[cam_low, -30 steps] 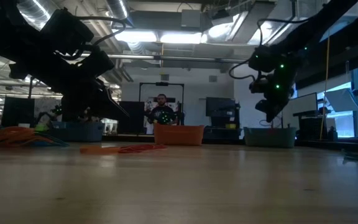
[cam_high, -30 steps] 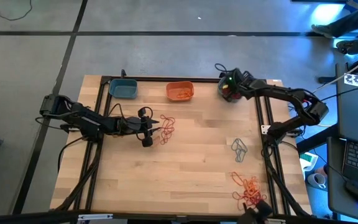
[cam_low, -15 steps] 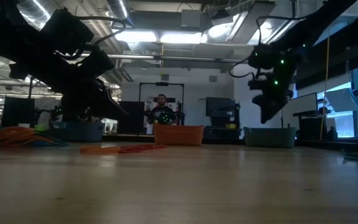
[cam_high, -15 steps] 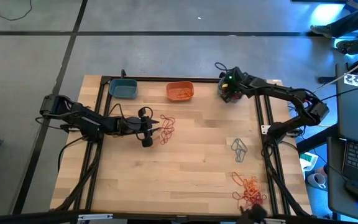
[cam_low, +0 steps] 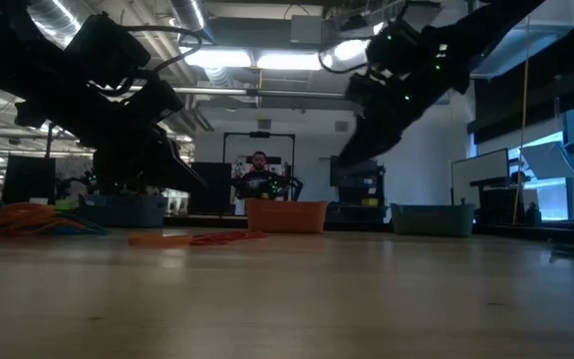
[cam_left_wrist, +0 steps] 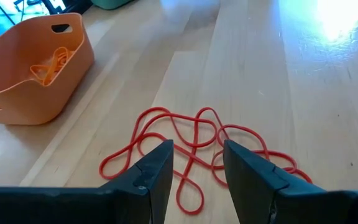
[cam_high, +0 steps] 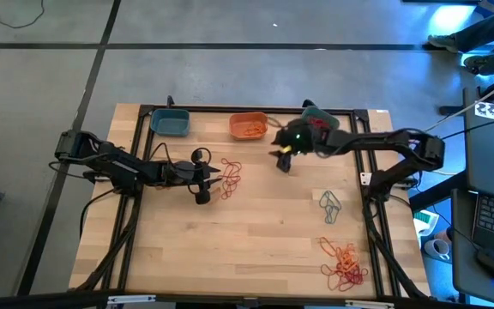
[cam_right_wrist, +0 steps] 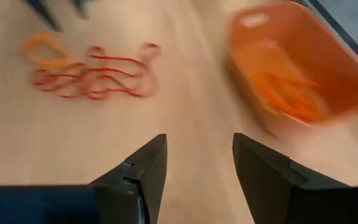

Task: Sort rubber bands into baskets
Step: Put the red rubber band into the green bin

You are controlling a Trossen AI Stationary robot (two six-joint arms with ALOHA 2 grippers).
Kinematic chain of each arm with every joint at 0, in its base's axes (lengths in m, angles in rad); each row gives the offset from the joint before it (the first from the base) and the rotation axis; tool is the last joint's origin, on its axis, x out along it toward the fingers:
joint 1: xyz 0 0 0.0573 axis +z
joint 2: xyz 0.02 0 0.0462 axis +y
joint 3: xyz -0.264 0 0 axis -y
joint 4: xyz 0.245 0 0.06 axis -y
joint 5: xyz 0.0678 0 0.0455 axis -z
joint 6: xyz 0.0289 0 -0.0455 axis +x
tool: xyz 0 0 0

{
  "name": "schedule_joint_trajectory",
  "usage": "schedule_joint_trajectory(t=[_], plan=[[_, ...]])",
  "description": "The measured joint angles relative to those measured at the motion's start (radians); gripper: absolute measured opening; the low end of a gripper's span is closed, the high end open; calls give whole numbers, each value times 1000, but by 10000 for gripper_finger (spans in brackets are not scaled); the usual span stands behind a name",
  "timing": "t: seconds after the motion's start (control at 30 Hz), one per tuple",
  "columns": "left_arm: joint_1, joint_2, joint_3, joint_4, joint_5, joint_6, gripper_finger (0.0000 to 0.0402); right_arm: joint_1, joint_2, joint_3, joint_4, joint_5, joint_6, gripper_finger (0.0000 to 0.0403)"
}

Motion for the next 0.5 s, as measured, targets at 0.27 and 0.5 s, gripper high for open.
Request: schedule_joint_trajectory(t=[0.27, 0.5], plan=[[0, 0, 0, 0, 0, 0, 138, 145, 155, 0, 192, -8, -68, 170], [0, 0, 0, 0, 7, 1, 138, 208, 313, 6, 395, -8, -196, 158]])
